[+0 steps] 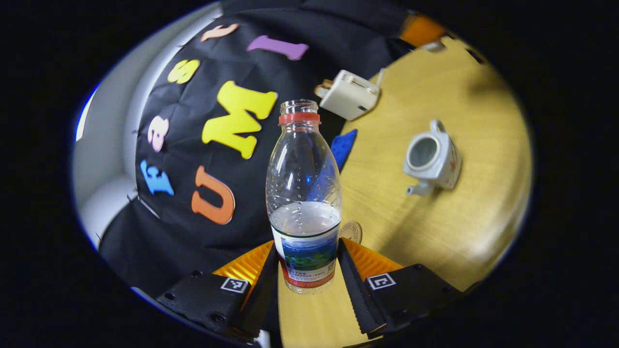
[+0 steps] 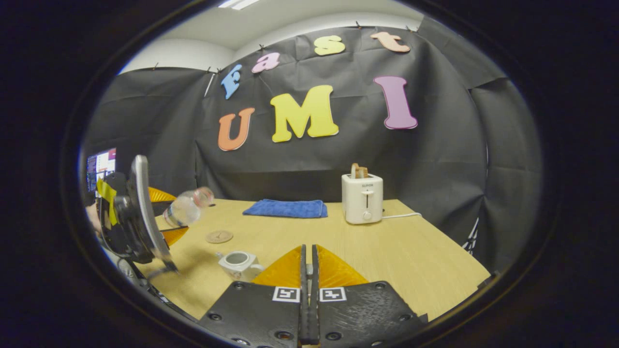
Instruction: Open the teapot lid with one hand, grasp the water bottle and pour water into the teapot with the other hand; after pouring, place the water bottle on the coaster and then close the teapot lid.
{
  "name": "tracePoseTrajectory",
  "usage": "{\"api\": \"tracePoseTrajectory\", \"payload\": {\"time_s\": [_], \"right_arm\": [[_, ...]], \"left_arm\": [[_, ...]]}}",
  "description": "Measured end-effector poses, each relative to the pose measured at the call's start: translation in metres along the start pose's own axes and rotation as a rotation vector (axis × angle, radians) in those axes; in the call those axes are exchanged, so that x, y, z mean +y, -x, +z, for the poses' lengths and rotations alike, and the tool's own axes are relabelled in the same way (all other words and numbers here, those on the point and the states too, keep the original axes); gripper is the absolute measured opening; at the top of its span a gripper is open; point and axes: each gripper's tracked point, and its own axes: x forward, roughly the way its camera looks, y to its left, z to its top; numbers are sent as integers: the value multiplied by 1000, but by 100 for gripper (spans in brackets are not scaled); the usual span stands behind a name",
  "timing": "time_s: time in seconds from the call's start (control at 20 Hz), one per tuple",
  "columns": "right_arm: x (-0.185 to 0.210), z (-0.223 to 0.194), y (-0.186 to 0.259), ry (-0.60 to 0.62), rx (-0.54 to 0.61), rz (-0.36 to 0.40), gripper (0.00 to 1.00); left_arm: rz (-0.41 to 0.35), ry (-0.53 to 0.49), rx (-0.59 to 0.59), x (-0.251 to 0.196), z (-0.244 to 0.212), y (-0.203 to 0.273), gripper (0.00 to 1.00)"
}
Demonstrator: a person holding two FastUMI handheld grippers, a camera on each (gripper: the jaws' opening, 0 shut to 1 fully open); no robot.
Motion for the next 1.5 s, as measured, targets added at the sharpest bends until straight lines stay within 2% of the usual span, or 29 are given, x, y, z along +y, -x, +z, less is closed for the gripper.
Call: {"api": "tracePoseTrajectory", "payload": {"time_s": [0.15, 0.25, 0.45, 0.6, 0.9, 1.15, 1.35, 1.5], "right_arm": [[6, 5, -2, -11, 1, 5, 0], [10, 7, -3, -8, 5, 4, 0], [15, 13, -1, 21, -7, -7, 0], [19, 14, -3, 31, -5, -11, 0], [30, 5, -10, 37, 12, -4, 0], [27, -1, -13, 38, 22, -12, 0], [23, -11, -12, 53, 36, -27, 0], [22, -18, -13, 52, 53, -27, 0]], "left_arm": [[-101, 473, -61, -16, 16, 9, 74], [-172, 719, -94, -30, 29, 21, 74], [-145, 893, -124, -18, 29, 19, 75], [-102, 936, -146, 18, 18, 2, 75], [-56, 922, -178, 64, 11, -59, 75], [-103, 915, -109, 39, -10, -112, 76], [-137, 943, -69, 19, -24, -127, 77], [-130, 933, -47, 8, -34, -136, 77]]}}
